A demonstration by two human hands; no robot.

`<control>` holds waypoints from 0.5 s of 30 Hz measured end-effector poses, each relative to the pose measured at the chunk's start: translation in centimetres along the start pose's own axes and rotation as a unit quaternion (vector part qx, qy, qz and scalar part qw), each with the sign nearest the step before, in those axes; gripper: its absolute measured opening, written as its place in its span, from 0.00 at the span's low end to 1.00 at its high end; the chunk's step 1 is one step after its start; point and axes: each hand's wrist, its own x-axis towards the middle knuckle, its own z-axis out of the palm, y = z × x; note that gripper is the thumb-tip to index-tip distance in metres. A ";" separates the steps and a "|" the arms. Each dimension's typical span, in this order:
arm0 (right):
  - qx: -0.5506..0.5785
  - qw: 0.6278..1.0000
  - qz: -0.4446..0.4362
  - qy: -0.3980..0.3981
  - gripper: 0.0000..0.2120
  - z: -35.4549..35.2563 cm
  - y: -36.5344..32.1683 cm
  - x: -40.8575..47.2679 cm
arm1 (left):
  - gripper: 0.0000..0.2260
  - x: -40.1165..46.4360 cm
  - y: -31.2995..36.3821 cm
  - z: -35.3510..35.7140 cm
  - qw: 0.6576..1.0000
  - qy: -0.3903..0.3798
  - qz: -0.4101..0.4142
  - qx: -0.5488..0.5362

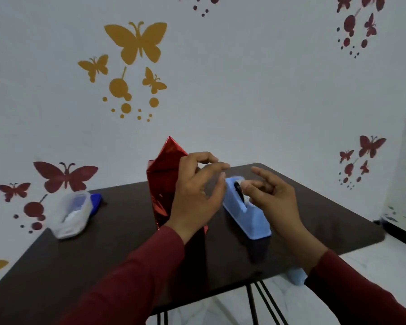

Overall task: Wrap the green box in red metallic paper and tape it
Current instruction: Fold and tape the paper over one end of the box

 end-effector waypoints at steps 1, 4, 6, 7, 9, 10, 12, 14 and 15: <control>-0.004 1.000 -0.003 -0.017 0.20 1.1 -0.7 0.4 | 0.10 0.9 -0.3 -1.4 1.000 0.010 0.003 0.020; -0.013 0.999 -0.015 -0.042 0.21 4.3 -3.0 1.9 | 0.11 3.5 -1.3 -5.5 0.994 0.025 0.003 0.103; -0.040 0.998 -0.030 -0.034 0.23 6.2 -4.2 3.5 | 0.17 5.4 -2.5 -7.5 0.988 -0.003 -0.037 0.150; -0.067 0.997 -0.037 -0.024 0.25 6.8 -4.6 4.3 | 0.22 6.2 -3.4 -8.1 0.983 -0.037 -0.077 0.164; -0.119 0.992 -0.037 -0.016 0.31 8.5 -5.2 6.1 | 0.28 7.8 -4.9 -9.4 0.961 -0.134 -0.172 0.168; -0.135 0.990 -0.028 -0.022 0.34 9.2 -5.3 6.8 | 0.28 8.5 -5.5 -9.7 0.946 -0.189 -0.222 0.146; -0.152 0.987 0.012 -0.042 0.41 10.5 -5.1 8.3 | 0.22 9.7 -6.5 -9.8 0.908 -0.286 -0.300 0.066; -0.151 0.984 0.076 -0.058 0.46 11.8 -4.2 9.4 | 0.17 10.5 -7.7 -9.5 0.890 -0.325 -0.320 0.012; -0.146 0.981 0.112 -0.061 0.48 12.2 -3.7 9.7 | 0.15 10.7 -8.1 -9.3 0.891 -0.324 -0.318 -0.003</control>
